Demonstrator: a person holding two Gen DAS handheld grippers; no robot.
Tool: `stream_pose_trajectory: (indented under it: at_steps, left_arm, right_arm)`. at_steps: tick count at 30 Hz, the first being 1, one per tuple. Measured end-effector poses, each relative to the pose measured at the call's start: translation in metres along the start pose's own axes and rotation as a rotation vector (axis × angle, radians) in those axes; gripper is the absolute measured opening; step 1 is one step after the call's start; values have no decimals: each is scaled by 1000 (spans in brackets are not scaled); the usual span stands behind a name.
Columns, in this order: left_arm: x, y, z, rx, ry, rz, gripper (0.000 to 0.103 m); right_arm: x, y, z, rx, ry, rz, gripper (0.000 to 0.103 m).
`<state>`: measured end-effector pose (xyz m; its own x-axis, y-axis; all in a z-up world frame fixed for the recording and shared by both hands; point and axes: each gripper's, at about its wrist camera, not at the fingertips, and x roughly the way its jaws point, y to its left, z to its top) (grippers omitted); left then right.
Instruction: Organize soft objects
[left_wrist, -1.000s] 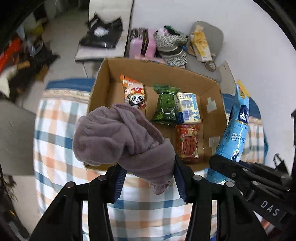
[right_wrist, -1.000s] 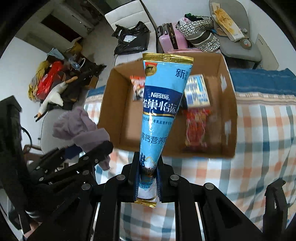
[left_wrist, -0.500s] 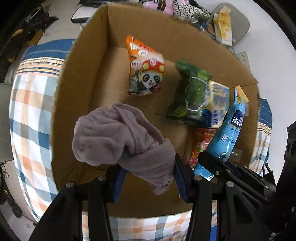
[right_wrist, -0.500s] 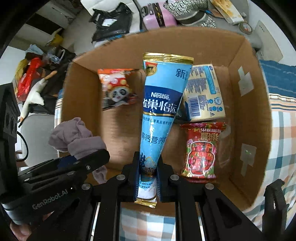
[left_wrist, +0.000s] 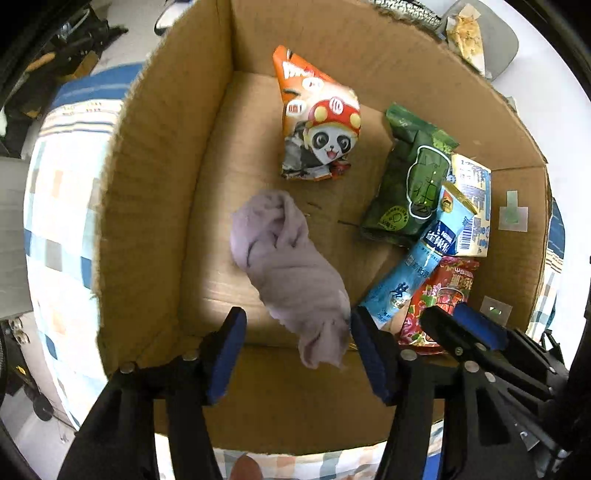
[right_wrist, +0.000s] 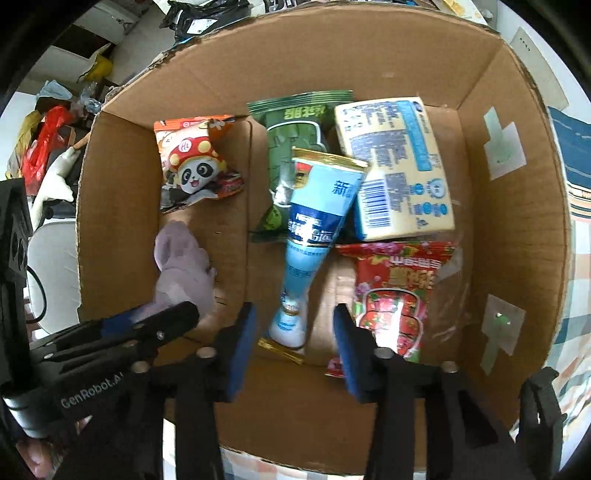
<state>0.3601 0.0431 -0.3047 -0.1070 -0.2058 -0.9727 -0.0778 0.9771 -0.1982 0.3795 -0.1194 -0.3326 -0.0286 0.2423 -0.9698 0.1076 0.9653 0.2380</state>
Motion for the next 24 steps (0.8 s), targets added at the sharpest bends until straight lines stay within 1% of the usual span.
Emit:
stream_pose_trajectory:
  at_steps: [1,5,6,8,9,11,12,13,14,16,17,18,19,22,24]
  left_arm:
    - [-3,-2,-1,10,-9,9,57]
    - [-19,-9,-13,44,-42,29,57]
    - [-22,-9,-10,47,-48,31,57]
    - [-30,-11,-14,58,-69,40,58]
    - [-34,-13,-16,67,-86,52,60]
    - [-45,-17,-22,90,-131,87,75]
    - [-50,-16,-24,98,-148,100,77]
    - [-54,-18,-28,109,-176,126,81]
    - [-54,-20,-29,117,-196,147,86]
    - [-64,-21,-37,136,-250,191,89]
    - [-67,-22,-41,143,-274,208,92]
    - [-62,-22,-38,145,-283,215,94]
    - [-63,-22,-40,146,-295,223,96]
    - [-66,-22,-47,144,-319,237,97]
    - [-67,-20,-51,136,-318,229,98]
  right_arm:
    - [-2,-3,-1,1,-3,-4,52]
    - [-15,-16,-10,6,-19,-10,54]
    - [-21,-18,-9,5,-24,-15,54]
    - [-32,-11,-17,1,-37,-24,54]
    - [-36,-13,-20,-4,-43,-32,54]
    - [-41,-13,-24,-10,-59,-62,57]
    - [-43,-12,-27,-15,-68,-78,62]
    - [-46,-13,-30,-23,-84,-109,68]
    - [-49,-11,-32,-27,-92,-123,72]
    - [-54,-14,-37,-34,-113,-158,85]
    - [-56,-13,-40,-33,-119,-174,88]
    - [-58,-14,-43,-30,-126,-187,93]
    - [-60,-17,-47,-23,-135,-197,96]
    - [-69,-22,-53,-11,-158,-228,102]
    - [-75,-24,-57,-4,-171,-238,102]
